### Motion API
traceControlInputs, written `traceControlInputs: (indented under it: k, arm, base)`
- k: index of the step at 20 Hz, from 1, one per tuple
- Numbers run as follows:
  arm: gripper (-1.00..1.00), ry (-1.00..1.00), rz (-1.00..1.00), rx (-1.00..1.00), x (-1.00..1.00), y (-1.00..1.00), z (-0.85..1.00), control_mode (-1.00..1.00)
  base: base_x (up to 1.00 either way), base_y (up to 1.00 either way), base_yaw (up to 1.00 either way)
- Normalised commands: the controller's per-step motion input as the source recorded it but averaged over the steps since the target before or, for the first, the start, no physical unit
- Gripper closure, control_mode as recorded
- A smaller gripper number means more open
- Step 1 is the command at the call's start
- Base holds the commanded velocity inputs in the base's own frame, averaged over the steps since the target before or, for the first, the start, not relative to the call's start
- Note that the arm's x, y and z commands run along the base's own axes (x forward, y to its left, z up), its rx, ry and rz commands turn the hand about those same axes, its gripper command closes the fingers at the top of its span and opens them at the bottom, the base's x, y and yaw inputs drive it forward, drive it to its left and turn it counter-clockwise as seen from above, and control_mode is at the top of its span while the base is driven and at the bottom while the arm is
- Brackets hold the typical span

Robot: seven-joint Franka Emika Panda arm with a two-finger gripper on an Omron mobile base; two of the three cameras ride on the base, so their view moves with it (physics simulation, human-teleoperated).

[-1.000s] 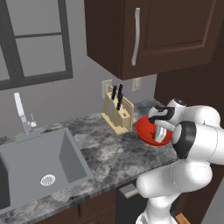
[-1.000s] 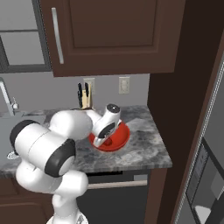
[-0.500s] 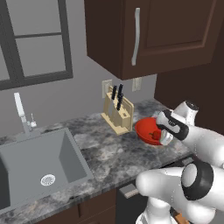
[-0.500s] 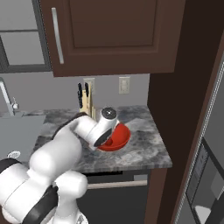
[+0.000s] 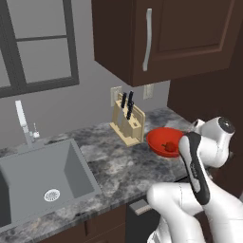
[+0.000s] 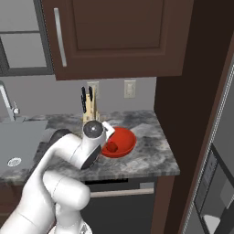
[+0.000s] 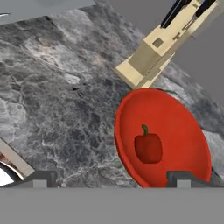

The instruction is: Take the peach, bell pepper, and peach from the freezer and place them in the bowl on the counter.

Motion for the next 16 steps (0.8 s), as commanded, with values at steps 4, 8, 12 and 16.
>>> traceControlInputs:
  k: [4, 8, 12, 16]
  arm:
    - [-1.0, -0.06, -0.02, -0.28, -0.63, 0.03, 0.71, -1.0]
    - [-1.0, -0.05, 0.0, -0.29, -0.57, 0.0, 0.7, -1.0]
    - [-1.0, -0.03, 0.07, -0.23, -0.59, 0.0, 0.58, -1.0]
    - [-1.0, 0.0, 0.06, -0.07, -0.77, 0.0, 0.43, -1.0]
  base:
    - [0.0, 0.0, 0.0]
    - [0.0, 0.0, 0.0]
    - [0.0, 0.0, 0.0]
    - [0.0, 0.0, 0.0]
